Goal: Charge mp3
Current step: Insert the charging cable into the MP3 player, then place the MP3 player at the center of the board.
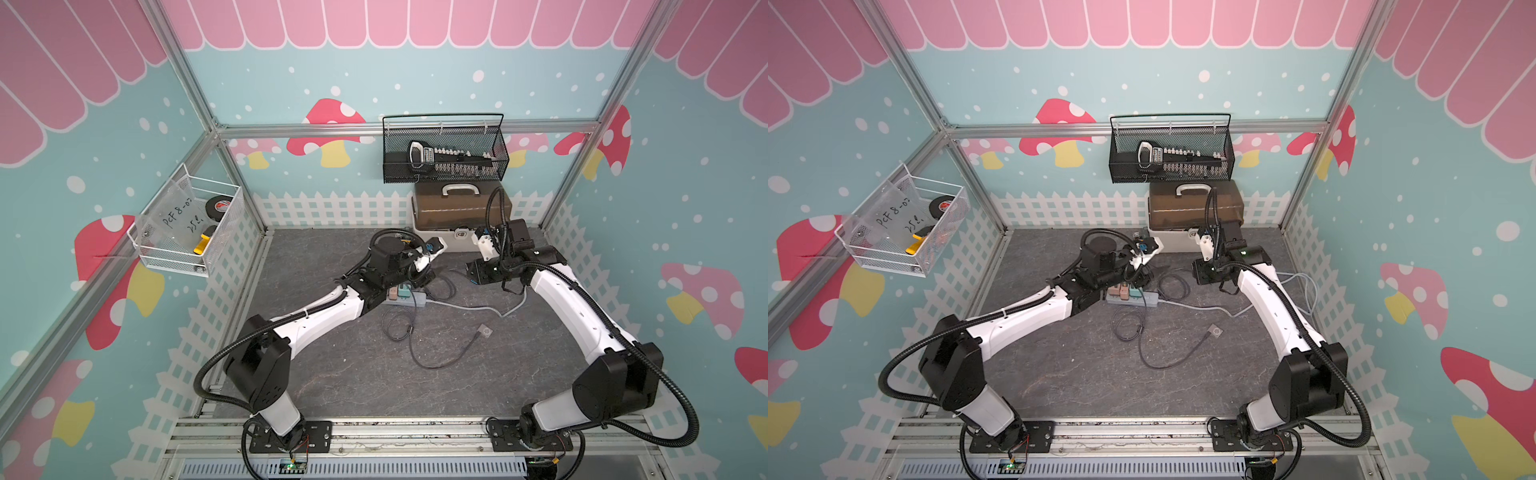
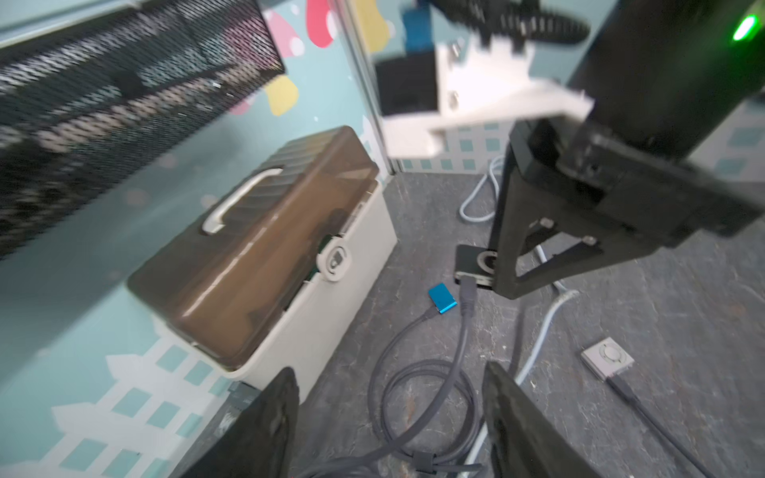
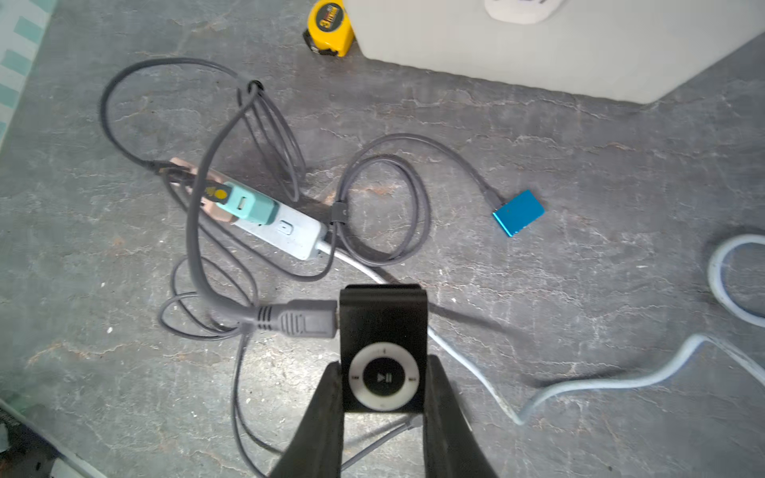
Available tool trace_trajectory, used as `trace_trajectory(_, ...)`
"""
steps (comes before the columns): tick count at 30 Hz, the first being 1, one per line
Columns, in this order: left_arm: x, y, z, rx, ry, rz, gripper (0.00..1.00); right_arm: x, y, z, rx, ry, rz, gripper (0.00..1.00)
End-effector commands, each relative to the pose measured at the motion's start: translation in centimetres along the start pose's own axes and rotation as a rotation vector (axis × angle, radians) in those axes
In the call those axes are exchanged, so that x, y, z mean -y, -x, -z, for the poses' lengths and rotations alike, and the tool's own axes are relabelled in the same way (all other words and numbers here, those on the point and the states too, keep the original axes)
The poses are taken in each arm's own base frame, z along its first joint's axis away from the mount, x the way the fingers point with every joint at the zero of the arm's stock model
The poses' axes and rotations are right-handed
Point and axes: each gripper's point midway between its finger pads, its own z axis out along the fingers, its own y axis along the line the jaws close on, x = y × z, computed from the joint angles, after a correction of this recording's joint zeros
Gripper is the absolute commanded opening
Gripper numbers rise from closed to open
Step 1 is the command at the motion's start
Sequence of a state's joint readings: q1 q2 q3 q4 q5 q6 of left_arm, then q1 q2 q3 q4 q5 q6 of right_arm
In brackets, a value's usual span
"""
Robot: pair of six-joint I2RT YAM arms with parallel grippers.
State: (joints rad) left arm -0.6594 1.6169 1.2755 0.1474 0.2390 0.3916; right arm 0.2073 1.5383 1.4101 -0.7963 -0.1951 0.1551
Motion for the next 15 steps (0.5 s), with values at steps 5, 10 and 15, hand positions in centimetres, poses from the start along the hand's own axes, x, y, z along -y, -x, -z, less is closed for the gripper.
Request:
trace_trajectory(5,-5.3,-0.7,5.0,-0.031,0.131,0.125,0.7,4.2,-1.5,-7.7,-0.164,-0.069,0.07,0.13)
trace_trajectory(10,-6.8,-3.1,6.9,-0.082,0.182,0.152,0.71,5.5,-2.7,-11.8,-0.26,-0.088,0.044,0.13)
trace_trajectory(15,-7.2,-4.9,7.7,-0.129,0.206,0.165,0.71,6.3,-4.8,-14.1,-0.36,-0.107,0.023,0.16)
